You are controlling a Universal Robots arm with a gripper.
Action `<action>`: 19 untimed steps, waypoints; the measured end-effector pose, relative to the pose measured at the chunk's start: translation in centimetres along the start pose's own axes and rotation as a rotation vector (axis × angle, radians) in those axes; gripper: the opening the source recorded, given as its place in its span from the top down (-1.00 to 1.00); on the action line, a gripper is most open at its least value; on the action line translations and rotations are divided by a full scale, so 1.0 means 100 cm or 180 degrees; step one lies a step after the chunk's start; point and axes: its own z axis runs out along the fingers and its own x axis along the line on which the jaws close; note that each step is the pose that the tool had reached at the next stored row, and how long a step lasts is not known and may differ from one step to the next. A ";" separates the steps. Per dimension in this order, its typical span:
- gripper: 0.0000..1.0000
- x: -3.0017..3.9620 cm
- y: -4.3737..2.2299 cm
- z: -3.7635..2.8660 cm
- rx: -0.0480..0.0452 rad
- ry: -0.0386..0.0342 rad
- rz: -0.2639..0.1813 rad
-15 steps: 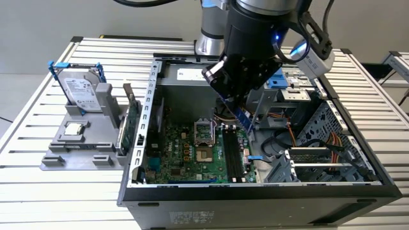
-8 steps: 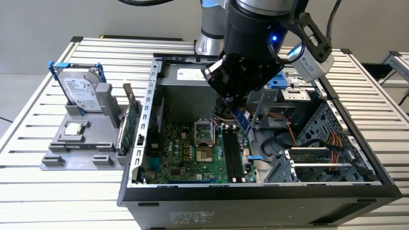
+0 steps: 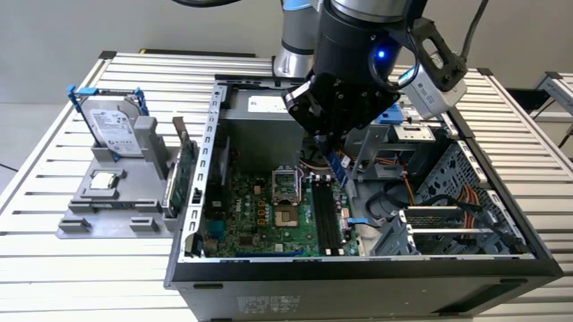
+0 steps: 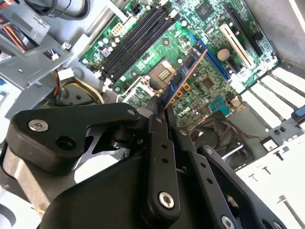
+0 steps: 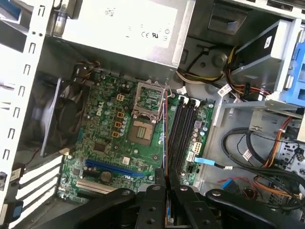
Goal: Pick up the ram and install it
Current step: 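Insert the ram into the slot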
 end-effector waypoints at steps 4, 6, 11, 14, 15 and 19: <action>1.00 -0.0003 -0.0001 0.0001 0.0000 -0.0003 0.0112; 1.00 -0.0003 -0.0001 0.0001 0.0000 -0.0004 0.0152; 1.00 -0.0004 -0.0001 0.0001 0.0000 -0.0005 0.0174; 1.00 -0.0005 -0.0002 0.0003 0.0001 -0.0004 0.0174; 1.00 -0.0006 -0.0002 0.0005 0.0000 -0.0005 0.0174; 1.00 -0.0015 -0.0004 0.0013 0.0000 -0.0005 0.0174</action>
